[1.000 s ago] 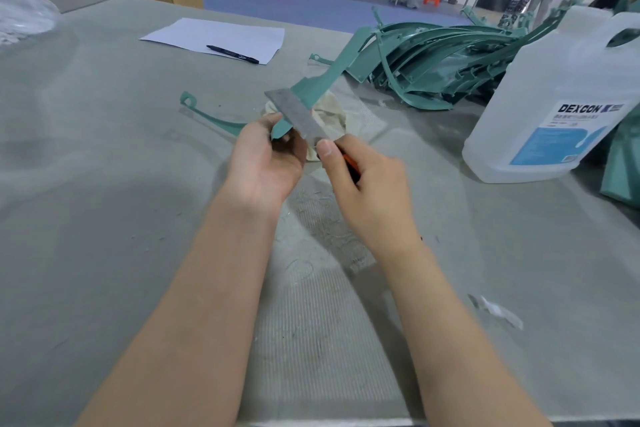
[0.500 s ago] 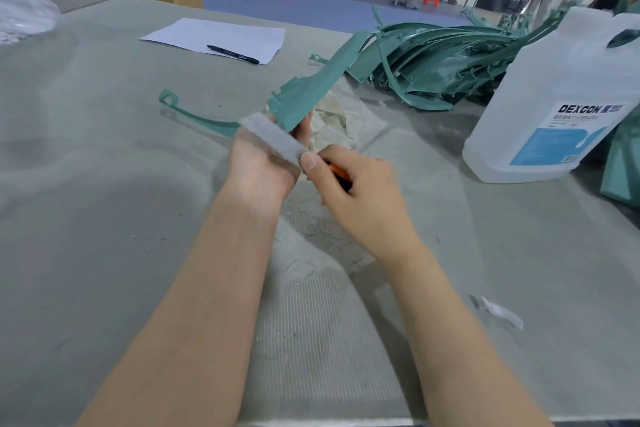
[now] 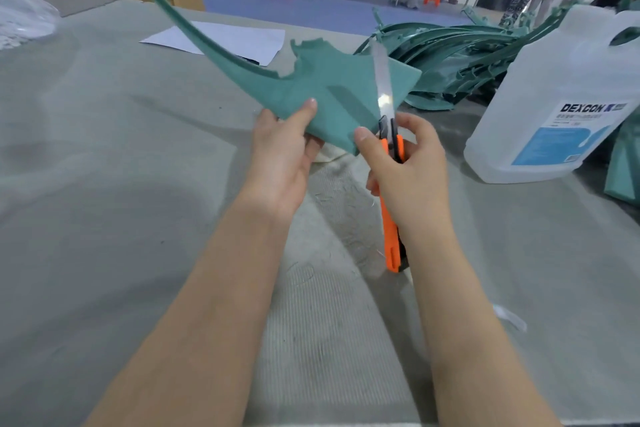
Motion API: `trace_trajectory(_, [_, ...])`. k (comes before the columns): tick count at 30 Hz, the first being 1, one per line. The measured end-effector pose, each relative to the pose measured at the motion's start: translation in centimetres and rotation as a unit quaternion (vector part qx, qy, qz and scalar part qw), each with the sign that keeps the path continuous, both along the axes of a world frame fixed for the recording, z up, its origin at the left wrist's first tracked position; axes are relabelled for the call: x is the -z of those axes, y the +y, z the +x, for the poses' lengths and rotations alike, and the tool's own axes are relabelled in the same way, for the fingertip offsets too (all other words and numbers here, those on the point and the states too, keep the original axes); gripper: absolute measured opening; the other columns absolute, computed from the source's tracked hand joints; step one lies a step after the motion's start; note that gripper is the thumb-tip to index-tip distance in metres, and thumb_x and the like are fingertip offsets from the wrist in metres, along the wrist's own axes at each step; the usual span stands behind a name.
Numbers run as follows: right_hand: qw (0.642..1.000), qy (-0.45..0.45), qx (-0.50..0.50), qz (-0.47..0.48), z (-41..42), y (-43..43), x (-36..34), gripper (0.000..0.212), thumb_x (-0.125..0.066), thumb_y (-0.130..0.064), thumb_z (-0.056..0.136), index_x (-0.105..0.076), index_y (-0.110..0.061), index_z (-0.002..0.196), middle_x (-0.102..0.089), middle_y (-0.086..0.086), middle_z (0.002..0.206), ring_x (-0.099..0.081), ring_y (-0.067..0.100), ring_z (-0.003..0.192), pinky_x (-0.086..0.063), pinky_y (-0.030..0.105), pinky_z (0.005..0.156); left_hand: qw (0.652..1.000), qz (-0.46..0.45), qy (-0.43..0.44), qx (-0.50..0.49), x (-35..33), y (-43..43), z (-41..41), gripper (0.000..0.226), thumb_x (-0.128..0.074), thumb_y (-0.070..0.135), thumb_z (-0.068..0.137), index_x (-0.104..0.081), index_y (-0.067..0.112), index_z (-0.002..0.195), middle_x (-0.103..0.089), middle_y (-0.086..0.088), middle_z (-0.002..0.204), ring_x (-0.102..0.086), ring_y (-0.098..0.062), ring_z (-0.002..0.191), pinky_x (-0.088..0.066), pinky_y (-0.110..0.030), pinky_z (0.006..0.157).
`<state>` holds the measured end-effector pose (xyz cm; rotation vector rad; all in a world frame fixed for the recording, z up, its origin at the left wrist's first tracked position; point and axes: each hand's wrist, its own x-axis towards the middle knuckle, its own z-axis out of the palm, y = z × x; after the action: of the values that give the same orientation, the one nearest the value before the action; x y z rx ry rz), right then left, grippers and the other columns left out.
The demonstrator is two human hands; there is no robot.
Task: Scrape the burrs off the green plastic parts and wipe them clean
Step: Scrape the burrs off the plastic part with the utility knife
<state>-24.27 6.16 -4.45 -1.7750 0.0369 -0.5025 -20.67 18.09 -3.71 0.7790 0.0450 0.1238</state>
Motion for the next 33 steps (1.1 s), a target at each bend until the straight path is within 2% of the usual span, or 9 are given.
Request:
trace_trajectory(4, [0.997,-0.021,0.012,0.077,0.2,-0.6,-0.2,0.047,-0.067,-0.018,0.088,-0.046,-0.018,0.13,-0.05,-0.007,0.061,-0.048,0.01,0.053,-0.045,0.017,0.051,0.998,0.013,-0.021,0.057,-0.5,-0.2,-0.4,0.017,-0.049,0.006,0.097,-0.057,0.009,0.112,-0.069,-0.008,0.105,-0.07,-0.016,0.087,-0.058,-0.027,0.075])
trace_trajectory(7, [0.994,-0.022,0.015,0.107,0.3,-1.1,-0.4,0.008,-0.062,-0.013,0.09,-0.059,-0.015,0.098,-0.042,-0.004,0.059,-0.041,0.013,0.051,-0.043,0.025,0.051,0.996,-0.019,-0.019,0.081,-0.8,0.6,-0.5,0.014,-0.053,0.018,0.096,-0.062,0.013,0.106,-0.072,-0.004,0.093,-0.07,-0.014,0.081,-0.057,-0.028,0.072])
trace_trajectory(9, [0.992,-0.013,0.025,0.124,0.2,-1.4,-0.5,0.012,-0.061,-0.013,0.091,-0.052,-0.007,0.086,-0.04,0.0,0.061,-0.041,0.014,0.052,-0.043,0.025,0.05,0.996,-0.004,-0.036,0.084,-0.8,1.3,-0.6,0.011,-0.055,0.021,0.095,-0.065,0.016,0.096,-0.073,0.0,0.086,-0.07,-0.013,0.08,-0.057,-0.029,0.071])
trace_trajectory(16, [0.993,0.002,0.027,0.119,0.2,-2.0,-0.9,0.011,-0.061,-0.013,0.09,-0.061,-0.024,0.089,-0.044,0.006,0.069,-0.044,0.011,0.048,-0.043,0.02,0.048,0.986,0.143,-0.02,0.081,-0.3,1.9,-0.3,0.014,-0.059,0.007,0.092,-0.061,0.018,0.1,-0.074,0.004,0.079,-0.071,-0.01,0.071,-0.056,-0.025,0.06])
trace_trajectory(19, [0.993,0.016,0.025,0.112,0.5,-2.4,-0.5,0.01,-0.065,-0.02,0.091,-0.059,-0.015,0.096,-0.048,0.0,0.069,-0.047,0.01,0.049,-0.046,0.024,0.054,0.984,0.173,-0.01,0.043,-0.1,1.7,-0.3,0.016,-0.058,0.003,0.091,-0.064,0.017,0.096,-0.074,0.005,0.078,-0.071,-0.008,0.071,-0.055,-0.022,0.056])
trace_trajectory(23, [0.998,0.051,0.021,0.028,0.7,-2.4,-0.2,0.016,-0.061,-0.013,0.088,-0.056,-0.01,0.103,-0.058,0.006,0.081,-0.053,0.016,0.068,-0.052,0.036,0.073,0.998,0.042,0.036,-0.042,-0.3,1.8,0.4,0.01,-0.056,0.006,0.094,-0.062,0.013,0.098,-0.07,-0.002,0.093,-0.068,-0.013,0.082,-0.057,-0.024,0.061])
trace_trajectory(26, [0.996,0.081,0.001,-0.024,0.5,-2.1,-0.2,0.031,-0.055,-0.001,0.088,-0.045,-0.03,0.087,-0.063,0.01,0.109,-0.06,0.028,0.093,-0.051,0.044,0.093,0.988,-0.144,0.051,0.006,-0.6,2.4,0.3,0.015,-0.048,0.011,0.099,-0.06,0.001,0.099,-0.07,-0.014,0.092,-0.069,-0.02,0.075,-0.057,-0.023,0.059])
trace_trajectory(30, [0.995,0.088,-0.035,-0.04,0.4,-1.6,0.0,0.008,-0.056,-0.01,0.094,-0.054,-0.017,0.095,-0.064,0.016,0.098,-0.063,0.015,0.073,-0.056,0.029,0.076,0.979,-0.128,0.008,0.156,-0.6,1.8,-0.6,0.034,-0.037,0.023,0.101,-0.062,0.0,0.104,-0.073,-0.015,0.098,-0.072,-0.02,0.083,-0.059,-0.027,0.069])
trace_trajectory(33, [0.994,0.092,-0.032,-0.046,0.6,-1.3,0.4,0.012,-0.055,-0.018,0.096,-0.056,-0.01,0.105,-0.063,0.009,0.084,-0.058,0.004,0.056,-0.052,0.026,0.062,0.967,-0.069,-0.012,0.244,-0.9,0.6,-1.3,0.038,-0.034,0.028,0.1,-0.062,0.003,0.108,-0.072,-0.014,0.106,-0.071,-0.024,0.094,-0.058,-0.031,0.076])
